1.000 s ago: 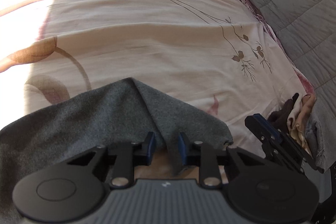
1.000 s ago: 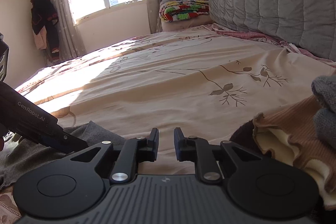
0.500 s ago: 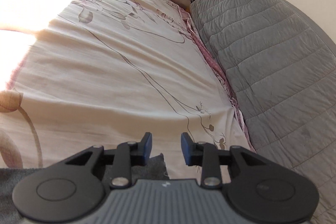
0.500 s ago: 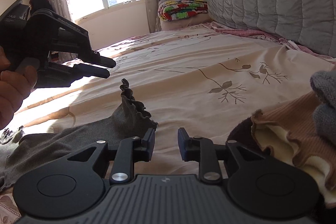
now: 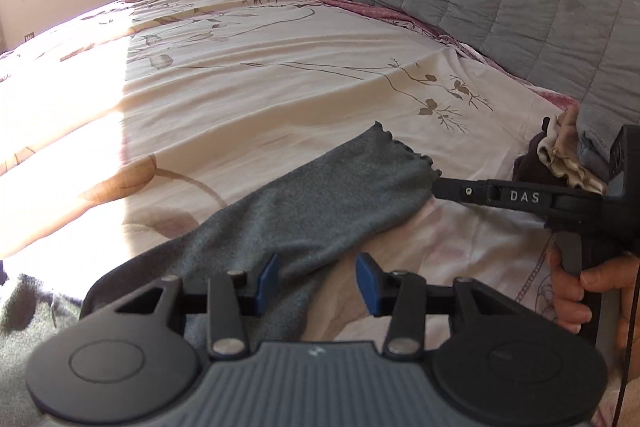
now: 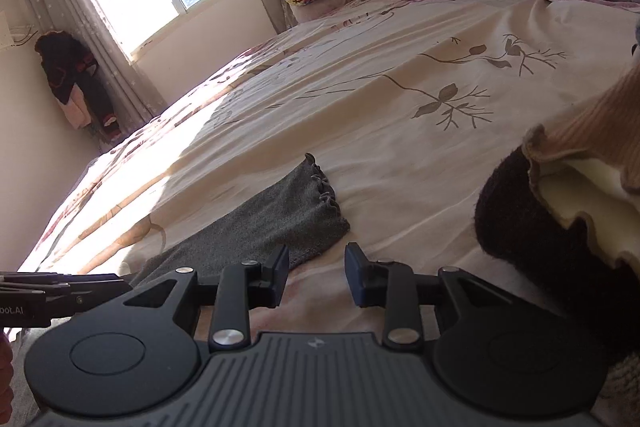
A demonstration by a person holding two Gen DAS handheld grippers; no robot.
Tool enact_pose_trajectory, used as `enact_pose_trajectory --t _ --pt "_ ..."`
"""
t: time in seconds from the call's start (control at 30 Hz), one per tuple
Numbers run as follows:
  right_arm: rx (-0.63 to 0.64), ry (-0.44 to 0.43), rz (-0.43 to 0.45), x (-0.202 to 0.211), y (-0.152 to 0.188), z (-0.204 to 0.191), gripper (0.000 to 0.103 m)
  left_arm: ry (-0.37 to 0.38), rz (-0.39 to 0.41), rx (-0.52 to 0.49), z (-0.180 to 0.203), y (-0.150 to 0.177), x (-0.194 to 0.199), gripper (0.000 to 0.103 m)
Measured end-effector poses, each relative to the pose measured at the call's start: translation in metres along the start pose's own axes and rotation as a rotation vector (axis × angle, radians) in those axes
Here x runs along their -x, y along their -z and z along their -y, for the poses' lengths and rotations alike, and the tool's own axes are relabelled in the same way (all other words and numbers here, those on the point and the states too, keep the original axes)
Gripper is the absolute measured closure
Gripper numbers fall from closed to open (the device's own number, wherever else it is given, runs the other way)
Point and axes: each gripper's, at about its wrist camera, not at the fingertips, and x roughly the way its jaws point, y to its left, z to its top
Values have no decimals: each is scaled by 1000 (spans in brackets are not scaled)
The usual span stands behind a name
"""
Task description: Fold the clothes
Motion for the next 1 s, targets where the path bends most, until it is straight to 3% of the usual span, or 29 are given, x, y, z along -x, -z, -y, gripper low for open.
enact_pose_trajectory --t 0.17,0.3,0.33,0.4,0.43,0.47,0.5,0.53,0.73,0.8,1.0 --pt "-30 21 41 -7 1 -4 70 -13 -6 -166 6 43 8 59" --pt "-11 45 64 -14 2 -12 70 -41 49 -158 4 48 5 59" --pt "-15 47 67 -15 1 -12 71 -50 56 -148 4 47 3 59" --pt "-27 46 65 -17 0 -10 86 -60 65 -140 4 47 2 60" --pt "-42 40 57 -18 -1 -7 96 -57 63 -144 6 47 1 66" --pt "-55 35 61 -18 -1 -5 97 -55 61 -148 7 46 0 74" --pt "-67 30 71 -16 -1 -3 97 -55 61 -151 9 45 0 97" --pt "-64 33 86 -14 -2 -3 98 -59 64 -151 11 42 1 103" --pt "25 97 168 -3 -6 -13 98 74 85 -71 14 35 5 103" --pt "47 137 157 -6 -6 -13 98 83 42 -65 16 39 -7 103" --pt "85 194 110 -9 -7 -11 98 55 82 -102 14 46 16 96"
